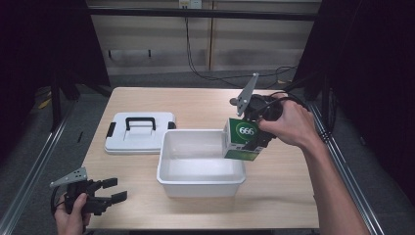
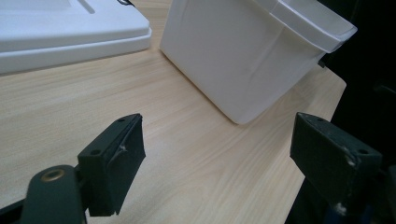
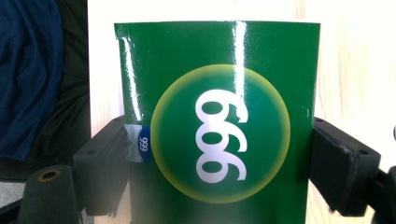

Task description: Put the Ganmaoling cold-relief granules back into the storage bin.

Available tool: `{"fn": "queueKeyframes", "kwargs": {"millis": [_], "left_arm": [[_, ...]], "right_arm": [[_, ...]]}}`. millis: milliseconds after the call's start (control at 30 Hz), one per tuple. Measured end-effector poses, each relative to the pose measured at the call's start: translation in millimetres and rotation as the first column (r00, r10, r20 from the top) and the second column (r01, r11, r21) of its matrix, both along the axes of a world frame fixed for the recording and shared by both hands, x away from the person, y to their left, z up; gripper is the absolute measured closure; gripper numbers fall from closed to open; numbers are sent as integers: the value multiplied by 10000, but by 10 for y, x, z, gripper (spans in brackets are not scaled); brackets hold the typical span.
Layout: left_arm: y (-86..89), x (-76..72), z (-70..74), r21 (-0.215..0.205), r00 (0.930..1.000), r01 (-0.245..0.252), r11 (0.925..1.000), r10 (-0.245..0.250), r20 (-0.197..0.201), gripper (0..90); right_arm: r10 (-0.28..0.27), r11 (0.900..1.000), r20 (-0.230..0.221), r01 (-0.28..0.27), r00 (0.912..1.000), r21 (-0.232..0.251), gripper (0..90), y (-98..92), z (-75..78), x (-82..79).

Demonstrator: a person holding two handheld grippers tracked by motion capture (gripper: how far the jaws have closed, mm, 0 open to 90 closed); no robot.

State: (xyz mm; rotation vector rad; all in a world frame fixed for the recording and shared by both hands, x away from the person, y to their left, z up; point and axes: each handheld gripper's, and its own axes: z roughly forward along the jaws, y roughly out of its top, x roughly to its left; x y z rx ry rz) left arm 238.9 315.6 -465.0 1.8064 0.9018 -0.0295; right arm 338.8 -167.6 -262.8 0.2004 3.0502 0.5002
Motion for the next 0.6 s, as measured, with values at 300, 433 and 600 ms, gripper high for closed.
{"fn": "queueKeyframes", "kwargs": {"millis": [300, 433, 600], "left_arm": [[-7, 6, 2, 24, 10000, 34, 10000, -34, 27, 178], [-5, 4, 3, -10, 10000, 23, 10000, -23, 4, 178], [-7, 5, 3, -32, 10000, 8, 10000, -8, -4, 178]], "right_arm": [[224, 9997, -73, -223, 9997, 58, 160, 167, -74, 46], [299, 9995, -94, -298, 9995, 83, 160, 211, -99, 64], [313, 9995, -195, -314, 9993, -54, 160, 283, -154, 88]]}}
